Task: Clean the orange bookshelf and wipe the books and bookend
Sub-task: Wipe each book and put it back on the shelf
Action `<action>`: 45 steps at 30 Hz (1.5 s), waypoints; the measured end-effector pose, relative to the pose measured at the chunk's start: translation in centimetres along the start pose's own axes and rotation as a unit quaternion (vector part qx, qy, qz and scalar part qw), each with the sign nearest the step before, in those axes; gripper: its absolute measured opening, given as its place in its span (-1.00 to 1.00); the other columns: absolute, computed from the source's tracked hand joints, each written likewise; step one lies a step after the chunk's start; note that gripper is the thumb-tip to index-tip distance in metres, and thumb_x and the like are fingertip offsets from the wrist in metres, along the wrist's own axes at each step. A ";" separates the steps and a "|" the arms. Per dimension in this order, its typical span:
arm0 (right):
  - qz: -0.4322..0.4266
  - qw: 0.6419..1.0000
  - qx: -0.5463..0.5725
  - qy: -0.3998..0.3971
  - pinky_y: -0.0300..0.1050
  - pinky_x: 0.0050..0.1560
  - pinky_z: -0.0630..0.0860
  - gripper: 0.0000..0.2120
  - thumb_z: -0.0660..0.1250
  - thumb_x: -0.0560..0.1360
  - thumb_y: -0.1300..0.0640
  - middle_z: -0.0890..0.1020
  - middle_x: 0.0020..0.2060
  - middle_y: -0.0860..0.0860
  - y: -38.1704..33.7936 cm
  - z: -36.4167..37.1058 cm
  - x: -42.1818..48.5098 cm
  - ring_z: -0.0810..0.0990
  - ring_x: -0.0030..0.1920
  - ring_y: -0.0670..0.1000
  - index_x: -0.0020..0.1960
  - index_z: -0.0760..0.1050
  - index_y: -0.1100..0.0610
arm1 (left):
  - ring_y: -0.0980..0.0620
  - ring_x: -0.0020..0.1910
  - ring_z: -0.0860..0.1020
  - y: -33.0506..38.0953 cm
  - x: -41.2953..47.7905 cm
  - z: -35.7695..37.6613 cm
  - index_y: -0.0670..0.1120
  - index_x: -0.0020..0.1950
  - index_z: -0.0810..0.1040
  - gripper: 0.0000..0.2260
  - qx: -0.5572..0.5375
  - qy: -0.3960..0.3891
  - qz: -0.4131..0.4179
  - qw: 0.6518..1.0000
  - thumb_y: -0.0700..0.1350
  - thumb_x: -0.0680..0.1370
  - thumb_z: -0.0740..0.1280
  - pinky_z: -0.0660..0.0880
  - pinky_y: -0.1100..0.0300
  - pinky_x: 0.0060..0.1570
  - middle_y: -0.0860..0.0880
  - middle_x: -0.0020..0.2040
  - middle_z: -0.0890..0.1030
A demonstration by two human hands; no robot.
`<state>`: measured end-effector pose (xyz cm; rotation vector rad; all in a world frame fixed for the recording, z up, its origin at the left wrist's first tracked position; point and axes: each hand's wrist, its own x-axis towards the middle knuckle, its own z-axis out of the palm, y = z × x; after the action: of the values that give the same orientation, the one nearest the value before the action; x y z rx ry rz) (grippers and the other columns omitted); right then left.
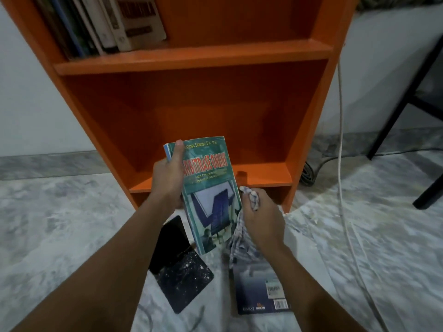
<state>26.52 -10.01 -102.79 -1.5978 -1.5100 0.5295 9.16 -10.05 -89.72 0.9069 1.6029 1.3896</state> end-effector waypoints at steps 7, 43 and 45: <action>-0.116 0.990 0.082 0.013 -0.30 -0.50 0.32 -0.89 0.26 0.60 -0.12 0.52 -0.41 -0.10 -8.9 -2.8 3.1 0.53 -0.36 -0.15 0.01 0.50 -0.10 | -0.18 -0.20 0.66 9.0 -0.4 -3.3 -0.15 -0.12 0.58 -0.56 -0.004 0.033 0.087 0.996 0.24 0.59 0.25 0.62 -0.11 -0.06 -0.21 -0.18 0.67; -0.223 0.923 -0.204 -0.238 -0.12 -0.20 0.46 -0.60 0.22 0.60 -0.18 0.62 -0.01 0.11 -34.9 -1.4 23.9 0.60 0.01 0.14 0.15 0.50 0.14 | -0.13 -0.24 0.60 35.7 16.3 -2.6 -0.22 0.22 0.49 -0.65 0.310 0.219 0.223 0.898 0.04 0.66 0.18 0.55 0.10 -0.31 -0.11 -0.22 0.57; -0.202 0.911 -0.221 -0.283 -0.05 0.11 0.47 -0.45 0.14 0.62 -0.20 0.51 0.31 0.15 -35.2 -0.4 24.5 0.50 0.29 0.17 0.42 0.34 0.18 | -0.14 -0.15 0.64 36.1 16.1 -3.4 -0.09 0.37 0.36 -0.62 0.394 0.188 0.249 0.865 0.04 0.62 0.27 0.53 0.12 -0.28 -0.13 -0.06 0.62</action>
<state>10.38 9.95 -68.39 -1.4469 -2.4766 0.4524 -0.22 8.02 -55.67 1.7014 2.4387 1.2778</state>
